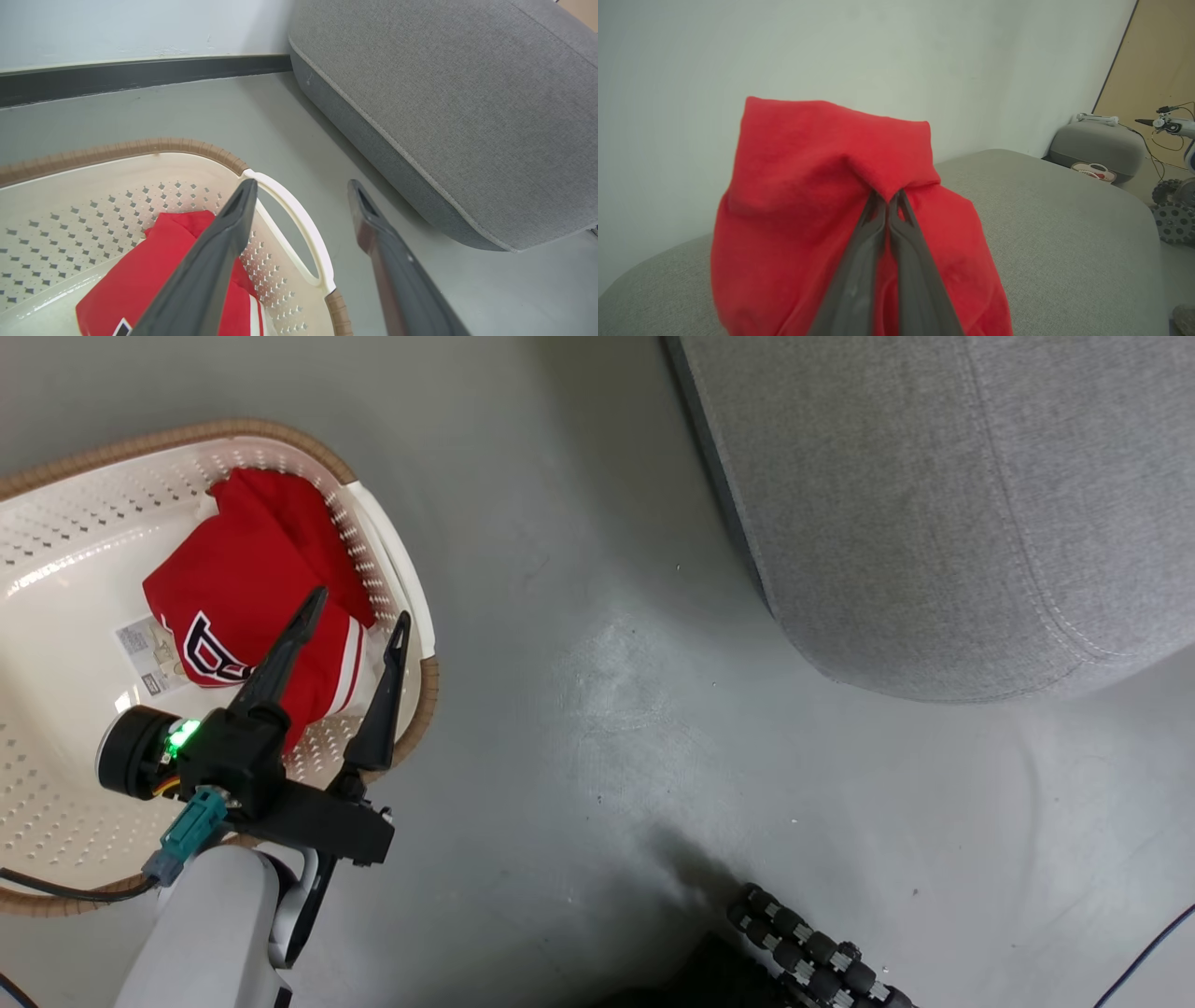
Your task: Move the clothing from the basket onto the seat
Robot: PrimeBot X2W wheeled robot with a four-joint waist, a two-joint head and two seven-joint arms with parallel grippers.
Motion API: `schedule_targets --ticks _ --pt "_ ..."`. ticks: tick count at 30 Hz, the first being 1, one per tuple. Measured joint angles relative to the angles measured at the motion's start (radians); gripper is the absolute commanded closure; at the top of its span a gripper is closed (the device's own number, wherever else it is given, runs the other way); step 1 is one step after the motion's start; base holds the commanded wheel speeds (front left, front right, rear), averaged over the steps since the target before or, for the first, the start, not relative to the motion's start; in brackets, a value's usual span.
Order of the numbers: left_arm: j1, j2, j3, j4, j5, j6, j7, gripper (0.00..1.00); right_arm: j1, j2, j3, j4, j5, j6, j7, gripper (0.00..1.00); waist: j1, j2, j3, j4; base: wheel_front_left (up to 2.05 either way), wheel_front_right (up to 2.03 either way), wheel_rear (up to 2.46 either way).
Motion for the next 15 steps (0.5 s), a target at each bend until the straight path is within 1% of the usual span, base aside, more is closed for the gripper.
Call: schedule_targets --ticks 8,11,13,15 --pt "-0.007 0.000 -0.009 -0.002 0.000 0.000 0.000 0.00 -0.010 0.003 -0.018 0.024 0.010 -0.016 0.000 1.00 0.0000 0.0000 0.043 0.017 0.00 0.00 0.00" --pt "-0.008 0.000 -0.006 -0.001 0.000 0.000 0.000 0.00 -0.019 0.026 -0.011 0.041 0.010 -0.007 0.000 1.00 0.0001 0.0000 0.052 0.024 0.00 0.00 0.00" --pt "-0.009 0.000 -0.004 -0.001 0.000 0.000 0.000 0.00 -0.019 0.058 -0.004 0.051 0.011 -0.006 0.000 1.00 0.0000 0.0000 0.055 0.027 0.00 0.00 0.00" --pt "-0.011 -0.001 -0.004 0.001 0.000 0.000 0.000 0.00 -0.019 0.073 -0.001 0.075 0.014 0.007 0.000 1.00 0.0000 0.0000 0.056 0.031 0.00 0.00 0.00"
